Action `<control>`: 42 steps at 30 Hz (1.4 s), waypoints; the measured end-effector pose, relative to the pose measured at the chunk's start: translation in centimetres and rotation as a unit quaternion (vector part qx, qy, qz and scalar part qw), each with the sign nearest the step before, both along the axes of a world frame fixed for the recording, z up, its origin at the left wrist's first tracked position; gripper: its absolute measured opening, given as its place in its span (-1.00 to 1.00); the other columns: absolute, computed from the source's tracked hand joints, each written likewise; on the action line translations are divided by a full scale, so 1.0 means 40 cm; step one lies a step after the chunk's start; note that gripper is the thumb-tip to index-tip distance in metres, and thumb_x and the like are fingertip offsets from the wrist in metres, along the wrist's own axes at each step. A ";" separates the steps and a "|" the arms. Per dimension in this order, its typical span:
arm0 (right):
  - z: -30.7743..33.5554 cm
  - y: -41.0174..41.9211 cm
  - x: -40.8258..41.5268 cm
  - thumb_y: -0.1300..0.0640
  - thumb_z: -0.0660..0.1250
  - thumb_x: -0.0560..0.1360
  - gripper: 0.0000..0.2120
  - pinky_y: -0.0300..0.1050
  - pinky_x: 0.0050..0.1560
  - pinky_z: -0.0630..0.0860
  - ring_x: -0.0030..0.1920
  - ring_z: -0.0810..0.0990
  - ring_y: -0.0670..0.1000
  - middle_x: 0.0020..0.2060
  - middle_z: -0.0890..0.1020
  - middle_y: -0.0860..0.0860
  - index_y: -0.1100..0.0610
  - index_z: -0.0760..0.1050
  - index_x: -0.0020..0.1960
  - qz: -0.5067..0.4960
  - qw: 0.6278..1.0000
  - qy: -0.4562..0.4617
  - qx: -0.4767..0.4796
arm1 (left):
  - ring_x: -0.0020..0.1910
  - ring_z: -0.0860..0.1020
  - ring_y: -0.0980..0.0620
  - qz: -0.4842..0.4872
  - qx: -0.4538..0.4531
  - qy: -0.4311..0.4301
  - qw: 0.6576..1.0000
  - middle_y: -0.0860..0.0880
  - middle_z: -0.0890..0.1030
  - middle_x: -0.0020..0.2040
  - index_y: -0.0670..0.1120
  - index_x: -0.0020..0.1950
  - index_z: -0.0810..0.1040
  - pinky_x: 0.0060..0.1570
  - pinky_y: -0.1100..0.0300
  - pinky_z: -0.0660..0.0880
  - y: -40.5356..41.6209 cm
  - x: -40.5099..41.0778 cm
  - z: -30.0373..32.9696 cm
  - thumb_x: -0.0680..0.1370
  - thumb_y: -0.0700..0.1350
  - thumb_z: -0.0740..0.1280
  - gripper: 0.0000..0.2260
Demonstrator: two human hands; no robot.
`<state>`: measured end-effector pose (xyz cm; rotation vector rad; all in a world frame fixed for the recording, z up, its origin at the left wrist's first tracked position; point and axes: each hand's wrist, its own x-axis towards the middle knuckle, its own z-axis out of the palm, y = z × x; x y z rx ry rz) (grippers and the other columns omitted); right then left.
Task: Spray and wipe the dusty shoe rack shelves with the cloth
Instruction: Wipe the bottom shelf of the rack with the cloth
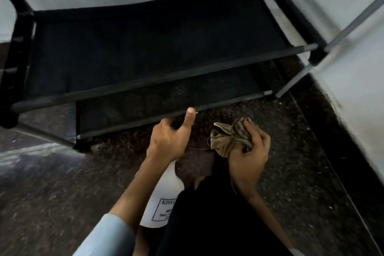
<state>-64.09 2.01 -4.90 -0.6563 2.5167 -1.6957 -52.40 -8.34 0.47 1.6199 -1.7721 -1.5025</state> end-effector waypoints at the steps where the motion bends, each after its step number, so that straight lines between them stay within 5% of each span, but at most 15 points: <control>1: 0.006 0.004 -0.012 0.51 0.22 0.37 -0.54 -0.56 0.16 0.30 0.10 0.45 -0.21 0.08 0.43 -0.03 0.20 0.56 0.19 -0.006 1.000 -0.001 -0.001 | -0.16 0.60 -0.05 -0.013 0.010 -0.008 1.000 -0.04 0.60 -0.25 -0.03 -0.22 0.55 0.02 -0.01 0.54 -0.006 -0.022 -0.012 0.47 0.38 0.19 -0.51; 5: 0.022 0.013 -0.079 0.54 0.21 0.37 -0.53 -0.55 0.15 0.32 0.09 0.46 -0.21 0.07 0.44 0.02 0.23 0.56 0.19 -0.034 0.999 0.013 -0.018 | -0.04 0.63 -0.17 -0.050 0.029 -0.027 0.998 -0.11 0.65 -0.09 -0.05 -0.14 0.59 0.08 -0.12 0.57 -0.003 -0.118 -0.018 0.27 0.56 0.13 -0.30; 8: 0.038 0.029 -0.117 0.55 0.20 0.36 -0.53 -0.54 0.14 0.34 0.10 0.47 -0.18 0.08 0.46 0.08 0.25 0.55 0.19 -0.073 0.997 0.006 -0.026 | 0.14 0.57 -0.13 -0.068 0.015 -0.023 0.997 -0.11 0.63 0.09 -0.04 -0.02 0.60 0.24 -0.03 0.49 0.013 -0.205 -0.004 0.42 0.44 0.19 -0.43; 12: 0.044 0.059 -0.164 0.53 0.21 0.38 -0.55 -0.47 0.16 0.39 0.08 0.45 -0.22 0.09 0.45 0.06 0.23 0.55 0.19 -0.099 0.995 0.008 -0.019 | 0.05 0.60 -0.13 -0.115 0.030 -0.004 0.993 -0.13 0.65 -0.04 0.00 -0.23 0.55 0.19 -0.08 0.51 0.029 -0.282 -0.016 0.48 0.40 0.16 -0.51; 18: 0.041 0.096 -0.200 0.55 0.21 0.35 -0.53 -0.52 0.13 0.35 0.05 0.45 -0.21 0.07 0.47 0.09 0.25 0.55 0.18 -0.109 0.994 0.010 -0.024 | 0.28 0.48 -0.12 -0.086 0.001 -0.013 0.996 -0.14 0.56 0.21 -0.15 0.19 0.55 0.34 0.00 0.38 0.056 -0.335 -0.034 0.53 0.30 0.23 -0.45; 23: 0.037 0.106 -0.203 0.53 0.22 0.38 -0.54 -0.56 0.10 0.32 0.00 0.43 -0.25 0.08 0.45 0.09 0.23 0.53 0.21 -0.108 0.994 0.003 -0.021 | -0.20 0.61 -0.09 -0.055 -0.024 0.027 0.998 -0.09 0.58 -0.30 -0.13 -0.28 0.50 -0.03 0.03 0.55 0.058 -0.319 0.006 0.54 0.28 0.21 -0.52; 26: 0.029 0.090 -0.208 0.48 0.23 0.40 -0.56 -0.47 0.17 0.35 0.08 0.47 -0.19 0.10 0.45 0.05 0.21 0.52 0.23 -0.082 0.996 -0.007 -0.016 | -0.36 0.61 -0.04 -0.048 0.015 0.036 0.998 -0.10 0.59 -0.30 -0.20 -0.09 0.58 -0.39 0.11 0.58 0.039 -0.252 0.030 0.43 0.41 0.16 -0.35; 28: 0.023 0.063 -0.203 0.48 0.23 0.39 -0.55 -0.39 0.22 0.38 0.14 0.49 -0.12 0.13 0.46 0.06 0.25 0.49 0.25 -0.052 0.998 -0.005 -0.026 | -0.50 0.54 0.10 -0.018 0.021 0.076 0.997 -0.18 0.59 -0.24 -0.24 0.06 0.55 -0.56 0.26 0.45 0.023 -0.166 0.043 0.36 0.42 0.13 -0.26; 30: 0.022 0.021 -0.184 0.47 0.24 0.40 -0.55 -0.43 0.20 0.37 0.13 0.47 -0.19 0.14 0.45 0.06 0.26 0.48 0.27 -0.021 0.999 -0.014 -0.031 | -0.56 0.46 0.08 0.031 -0.017 0.128 0.991 -0.29 0.56 -0.21 -0.22 0.01 0.51 -0.58 0.26 0.40 0.014 -0.055 0.064 0.44 0.34 0.15 -0.39; 33: 0.023 -0.064 -0.104 0.43 0.27 0.41 -0.55 -0.49 0.18 0.34 0.11 0.42 -0.25 0.16 0.45 0.09 0.22 0.48 0.28 0.066 0.998 -0.009 -0.005 | -0.52 0.46 0.11 0.135 -0.125 0.129 0.974 -0.12 0.53 -0.28 -0.14 0.08 0.43 -0.55 0.30 0.40 0.014 0.145 0.076 0.60 0.20 0.14 -0.61; 36: 0.008 -0.161 0.040 0.45 0.30 0.37 -0.53 -0.49 0.21 0.31 0.14 0.45 -0.12 0.16 0.47 0.16 0.23 0.51 0.27 0.214 0.976 0.038 0.011 | -0.57 0.45 -0.01 0.183 -0.169 0.113 0.962 -0.05 0.59 -0.29 0.04 0.32 0.29 -0.56 0.24 0.41 0.008 0.324 0.060 0.53 0.31 0.13 -0.51; 39: 0.007 -0.251 0.196 0.41 0.34 0.36 -0.51 -0.33 0.22 0.40 0.15 0.49 0.01 0.16 0.47 0.09 0.14 0.53 0.26 0.330 0.940 0.067 0.055 | -0.52 0.45 -0.10 0.184 -0.187 0.059 0.963 -0.04 0.61 -0.24 0.14 0.16 0.27 -0.45 0.03 0.46 -0.006 0.421 0.039 0.47 0.35 0.14 -0.61; 42: 0.013 -0.321 0.347 0.33 0.37 0.35 -0.49 -0.06 0.07 0.51 0.09 0.52 0.09 0.14 0.47 0.09 0.09 0.51 0.28 0.430 0.885 0.158 0.082 | -0.30 0.51 -0.19 0.206 -0.196 0.026 0.958 0.03 0.56 -0.01 -0.02 0.09 0.31 -0.13 -0.21 0.48 -0.022 0.474 0.014 0.46 0.41 0.10 -0.48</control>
